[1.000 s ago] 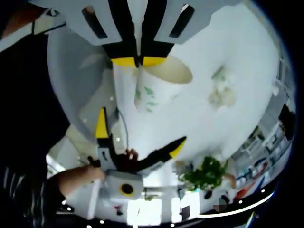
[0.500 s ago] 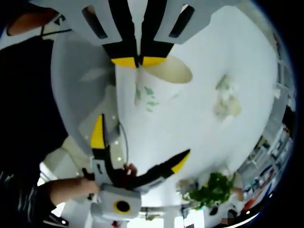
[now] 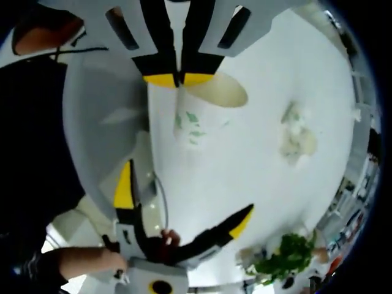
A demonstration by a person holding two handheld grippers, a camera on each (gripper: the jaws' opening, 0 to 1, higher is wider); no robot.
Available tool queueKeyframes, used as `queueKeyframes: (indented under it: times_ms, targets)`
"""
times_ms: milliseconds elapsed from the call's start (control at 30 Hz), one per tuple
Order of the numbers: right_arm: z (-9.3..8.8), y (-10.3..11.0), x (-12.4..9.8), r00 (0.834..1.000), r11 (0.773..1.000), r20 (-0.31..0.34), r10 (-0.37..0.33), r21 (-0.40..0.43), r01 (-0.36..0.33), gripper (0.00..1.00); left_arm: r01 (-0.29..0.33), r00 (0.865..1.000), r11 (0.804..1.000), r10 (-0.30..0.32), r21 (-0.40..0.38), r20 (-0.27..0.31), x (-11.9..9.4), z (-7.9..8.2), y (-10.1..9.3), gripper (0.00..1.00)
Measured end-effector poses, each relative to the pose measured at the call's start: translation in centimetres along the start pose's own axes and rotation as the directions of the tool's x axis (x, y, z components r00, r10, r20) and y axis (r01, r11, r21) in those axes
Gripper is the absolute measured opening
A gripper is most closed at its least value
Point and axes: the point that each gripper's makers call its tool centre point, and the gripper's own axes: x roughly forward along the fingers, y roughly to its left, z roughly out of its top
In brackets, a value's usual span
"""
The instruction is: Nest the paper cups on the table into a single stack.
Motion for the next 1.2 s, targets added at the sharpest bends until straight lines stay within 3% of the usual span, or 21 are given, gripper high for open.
queueKeyframes:
  times_ms: [667,1200]
  targets:
    - [-0.6,-0.6,-1.0,0.999,1.0,0.029,-0.018,0.025,0.017,0.92,0.003,0.984,0.998,0.008,0.056,-0.18,2.4,-0.3,0.5,0.0]
    - [-0.9,-0.3,-1.5,0.999,0.999,0.038,-0.013,0.041,0.012,0.91,0.029,0.964,0.996,-0.005,0.084,-0.265,3.6,-0.4,0.7,0.0]
